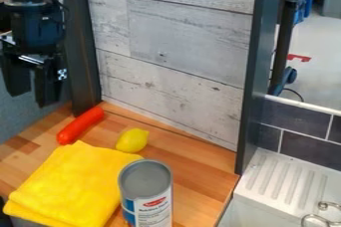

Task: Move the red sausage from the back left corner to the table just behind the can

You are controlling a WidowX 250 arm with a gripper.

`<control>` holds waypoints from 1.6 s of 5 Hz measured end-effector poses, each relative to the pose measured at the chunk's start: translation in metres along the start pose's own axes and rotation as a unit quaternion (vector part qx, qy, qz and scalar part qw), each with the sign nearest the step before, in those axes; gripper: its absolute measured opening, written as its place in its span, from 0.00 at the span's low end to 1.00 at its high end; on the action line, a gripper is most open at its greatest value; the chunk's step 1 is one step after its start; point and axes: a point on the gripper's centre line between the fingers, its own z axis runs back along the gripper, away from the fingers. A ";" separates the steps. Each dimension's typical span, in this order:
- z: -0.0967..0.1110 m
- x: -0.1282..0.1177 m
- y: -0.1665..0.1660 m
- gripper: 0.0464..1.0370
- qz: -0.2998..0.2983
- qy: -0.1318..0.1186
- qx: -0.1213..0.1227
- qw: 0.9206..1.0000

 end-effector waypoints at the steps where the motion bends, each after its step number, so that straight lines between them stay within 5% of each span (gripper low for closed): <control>1: -0.008 0.002 -0.001 0.96 -0.001 0.013 -0.009 1.000; 2: -0.018 0.028 0.005 0.96 0.004 0.008 -0.028 1.000; 5: -0.050 0.091 0.040 0.96 0.024 -0.037 0.017 0.999; 7: -0.092 0.138 0.063 0.96 0.044 -0.031 0.021 0.998; 8: -0.097 0.147 0.068 0.96 0.053 -0.040 0.026 0.997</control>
